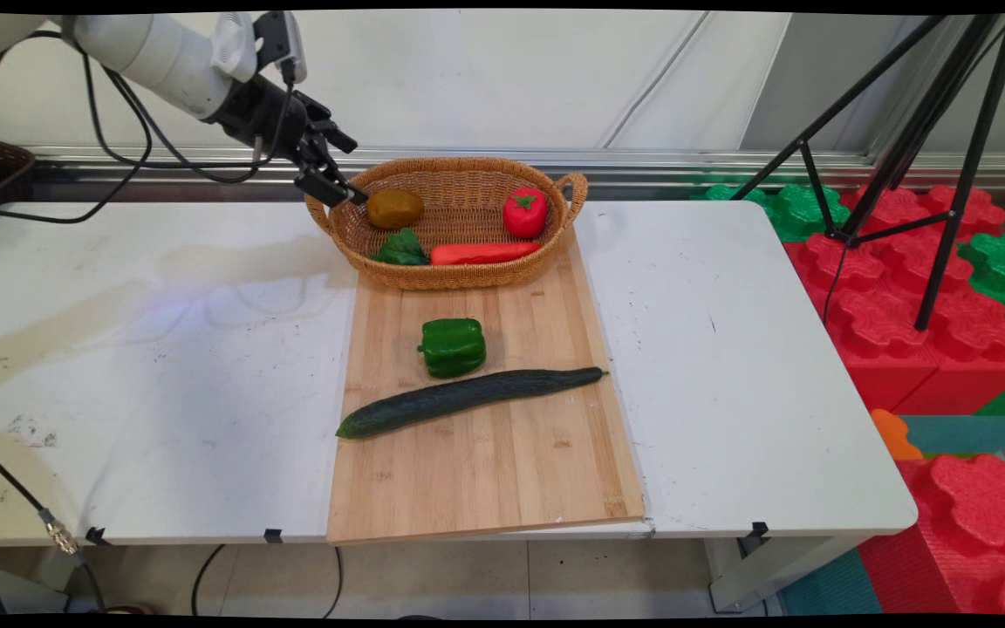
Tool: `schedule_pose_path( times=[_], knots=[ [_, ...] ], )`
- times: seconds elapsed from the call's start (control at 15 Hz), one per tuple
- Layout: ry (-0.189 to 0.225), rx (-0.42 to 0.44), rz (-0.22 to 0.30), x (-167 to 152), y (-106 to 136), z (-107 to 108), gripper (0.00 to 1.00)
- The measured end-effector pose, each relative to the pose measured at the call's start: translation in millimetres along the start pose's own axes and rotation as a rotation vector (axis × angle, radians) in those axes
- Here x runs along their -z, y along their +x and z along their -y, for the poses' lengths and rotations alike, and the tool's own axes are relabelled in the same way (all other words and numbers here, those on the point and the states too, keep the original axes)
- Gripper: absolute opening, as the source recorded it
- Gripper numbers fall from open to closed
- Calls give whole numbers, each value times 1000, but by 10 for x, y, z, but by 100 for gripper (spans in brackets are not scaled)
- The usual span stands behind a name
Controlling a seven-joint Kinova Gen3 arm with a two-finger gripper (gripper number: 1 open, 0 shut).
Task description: Pick up the potato from the vegetable basket
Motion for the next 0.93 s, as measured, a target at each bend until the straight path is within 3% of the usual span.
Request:
schedule_pose_path(
  times=[0.33,0.93],
  knots=[
    [26,-15,46,-325,-35,158,100],
    [20,1,119,-979,-32,210,100]
  ],
)
